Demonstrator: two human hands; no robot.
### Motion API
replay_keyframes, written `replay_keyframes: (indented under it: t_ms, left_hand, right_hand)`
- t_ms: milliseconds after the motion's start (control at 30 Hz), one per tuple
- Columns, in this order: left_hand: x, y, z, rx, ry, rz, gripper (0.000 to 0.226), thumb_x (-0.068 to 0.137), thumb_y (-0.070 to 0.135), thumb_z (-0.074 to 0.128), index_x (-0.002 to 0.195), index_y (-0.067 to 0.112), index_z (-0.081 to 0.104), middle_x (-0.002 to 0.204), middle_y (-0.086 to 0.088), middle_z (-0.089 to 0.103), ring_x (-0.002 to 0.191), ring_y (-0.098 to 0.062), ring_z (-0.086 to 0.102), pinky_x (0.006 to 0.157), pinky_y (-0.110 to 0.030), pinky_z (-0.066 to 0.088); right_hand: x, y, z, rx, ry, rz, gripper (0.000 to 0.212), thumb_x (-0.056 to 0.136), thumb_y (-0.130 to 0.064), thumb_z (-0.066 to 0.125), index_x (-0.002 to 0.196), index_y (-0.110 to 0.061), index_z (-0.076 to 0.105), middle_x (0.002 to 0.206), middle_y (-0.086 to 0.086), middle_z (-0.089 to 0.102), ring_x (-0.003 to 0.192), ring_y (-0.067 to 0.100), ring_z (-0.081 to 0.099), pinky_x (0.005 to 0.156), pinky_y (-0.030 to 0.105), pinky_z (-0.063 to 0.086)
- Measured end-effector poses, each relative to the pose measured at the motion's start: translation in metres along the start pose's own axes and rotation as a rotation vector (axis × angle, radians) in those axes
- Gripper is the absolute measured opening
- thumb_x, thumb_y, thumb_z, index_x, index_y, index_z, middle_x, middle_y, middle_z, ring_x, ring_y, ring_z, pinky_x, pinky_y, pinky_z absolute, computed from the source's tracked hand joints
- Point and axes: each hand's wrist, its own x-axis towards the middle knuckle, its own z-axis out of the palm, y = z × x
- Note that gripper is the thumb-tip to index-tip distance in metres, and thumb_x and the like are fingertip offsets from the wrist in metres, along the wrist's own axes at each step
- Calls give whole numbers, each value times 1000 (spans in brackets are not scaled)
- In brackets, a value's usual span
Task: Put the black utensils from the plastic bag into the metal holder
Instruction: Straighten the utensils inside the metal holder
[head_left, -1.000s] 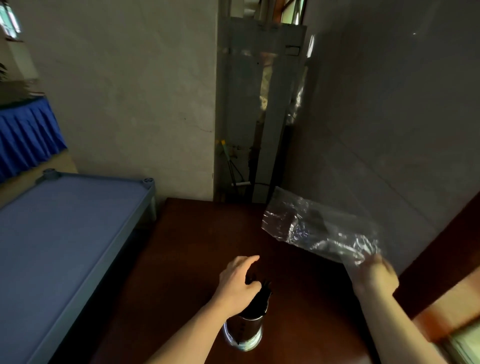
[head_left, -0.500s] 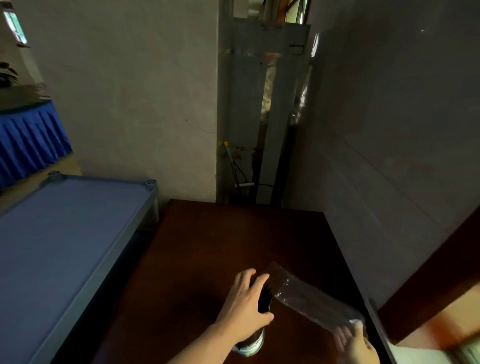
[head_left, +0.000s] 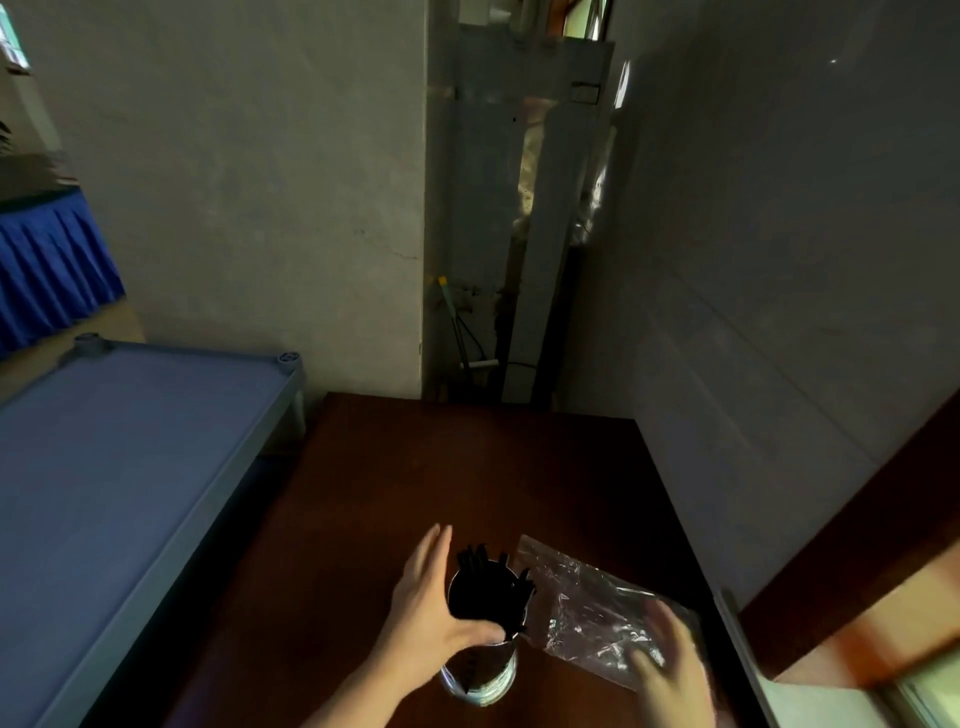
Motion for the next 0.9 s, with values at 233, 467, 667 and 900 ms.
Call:
replay_keyframes:
  t_ms: [233, 467, 667, 900]
  left_hand:
    - [3, -25, -10, -15, -253, -133, 149, 53, 51, 93, 157, 45, -13, 170, 5, -13, 157, -24, -8, 126, -55, 11]
    - [12, -9, -5, -1, -236, 8, 124, 66, 42, 91, 158, 49, 7, 170, 11, -3, 157, -20, -7, 126, -56, 13]
    - [11, -1, -5, 39, -155, 79, 99, 75, 49, 83, 154, 51, 24, 169, 16, 12, 158, -13, 3, 124, -42, 17]
    - [1, 7, -2, -98, -81, 23, 86, 79, 20, 84, 151, 36, 40, 148, 3, 57, 137, -9, 50, 115, -32, 43]
  right_hand:
    - [6, -34, 73, -62, -730, 113, 125, 66, -28, 94, 160, -30, 11, 155, -14, 35, 143, 6, 36, 119, 30, 33]
    - [5, -39, 91, -40, -790, 55, 145, 54, -50, 96, 161, -28, 0, 149, -20, 29, 138, -1, 29, 90, -7, 33]
    - [-5, -42, 100, -120, -666, -112, 130, 62, -79, 74, 161, -20, 15, 168, -8, 11, 153, 5, 9, 123, 23, 14]
    - [-10, -41, 101, -165, -585, -163, 102, 75, -63, 74, 156, -19, 31, 161, -3, 35, 149, 9, 29, 121, 25, 26]
